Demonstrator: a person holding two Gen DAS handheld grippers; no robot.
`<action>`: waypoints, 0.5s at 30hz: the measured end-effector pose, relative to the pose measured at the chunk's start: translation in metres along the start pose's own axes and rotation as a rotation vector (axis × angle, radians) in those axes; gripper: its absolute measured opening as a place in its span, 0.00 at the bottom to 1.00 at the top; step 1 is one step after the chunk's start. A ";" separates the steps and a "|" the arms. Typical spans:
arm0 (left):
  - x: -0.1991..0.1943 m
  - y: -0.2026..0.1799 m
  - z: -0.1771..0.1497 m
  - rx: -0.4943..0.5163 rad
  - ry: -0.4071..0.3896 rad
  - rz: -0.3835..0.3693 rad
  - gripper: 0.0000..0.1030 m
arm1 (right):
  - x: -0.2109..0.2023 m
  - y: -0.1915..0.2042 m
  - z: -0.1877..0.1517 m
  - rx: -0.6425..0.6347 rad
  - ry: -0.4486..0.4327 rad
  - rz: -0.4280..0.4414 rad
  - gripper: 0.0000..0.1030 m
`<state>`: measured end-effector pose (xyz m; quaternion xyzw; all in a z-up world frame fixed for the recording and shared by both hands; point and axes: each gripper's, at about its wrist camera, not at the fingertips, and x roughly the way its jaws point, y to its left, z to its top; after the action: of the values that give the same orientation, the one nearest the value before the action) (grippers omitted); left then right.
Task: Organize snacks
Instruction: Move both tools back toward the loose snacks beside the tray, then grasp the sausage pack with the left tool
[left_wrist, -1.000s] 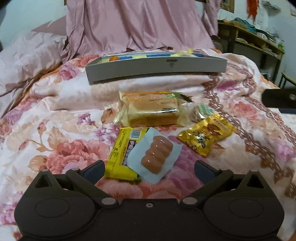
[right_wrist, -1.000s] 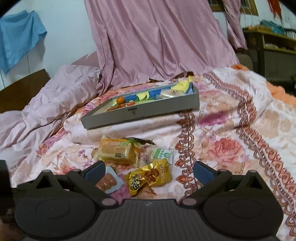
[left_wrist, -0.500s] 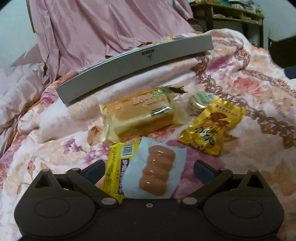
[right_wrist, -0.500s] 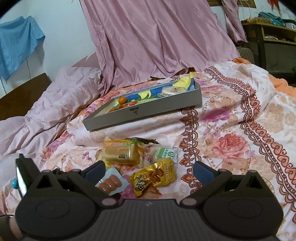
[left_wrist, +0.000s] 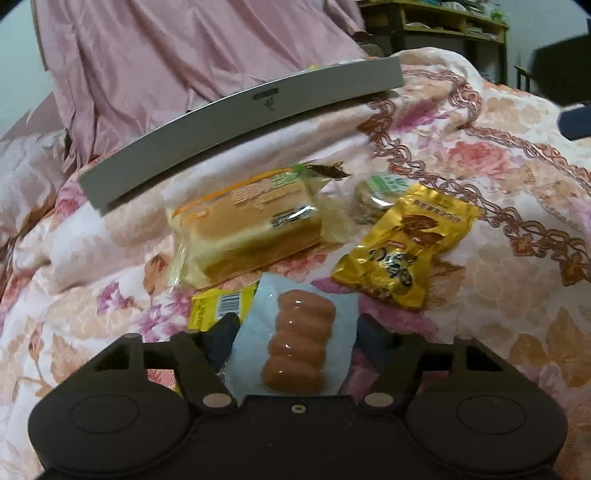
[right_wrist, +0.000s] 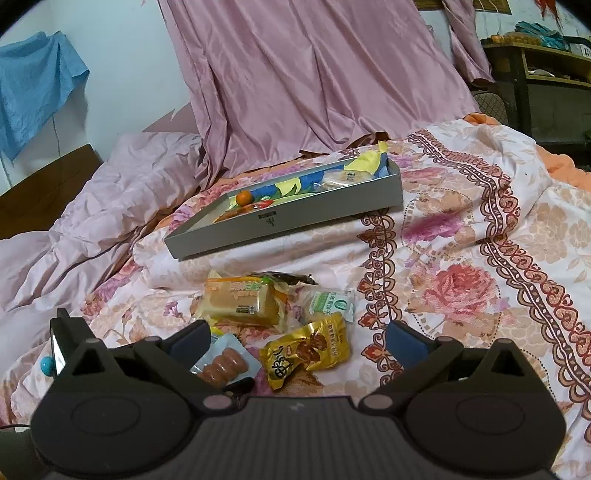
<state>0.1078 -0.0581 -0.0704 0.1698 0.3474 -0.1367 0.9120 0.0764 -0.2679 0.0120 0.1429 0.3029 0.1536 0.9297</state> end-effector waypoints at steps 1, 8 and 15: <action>0.000 0.001 0.000 -0.012 0.000 -0.005 0.66 | 0.000 -0.001 0.000 0.004 0.001 -0.001 1.00; -0.015 0.014 0.003 -0.124 -0.006 -0.066 0.48 | 0.003 -0.003 0.000 0.007 0.006 -0.005 1.00; -0.015 0.012 0.000 -0.125 0.020 -0.068 0.49 | 0.005 -0.002 0.000 0.013 0.012 -0.006 1.00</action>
<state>0.1017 -0.0455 -0.0578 0.1022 0.3698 -0.1439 0.9122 0.0806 -0.2683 0.0090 0.1471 0.3096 0.1497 0.9274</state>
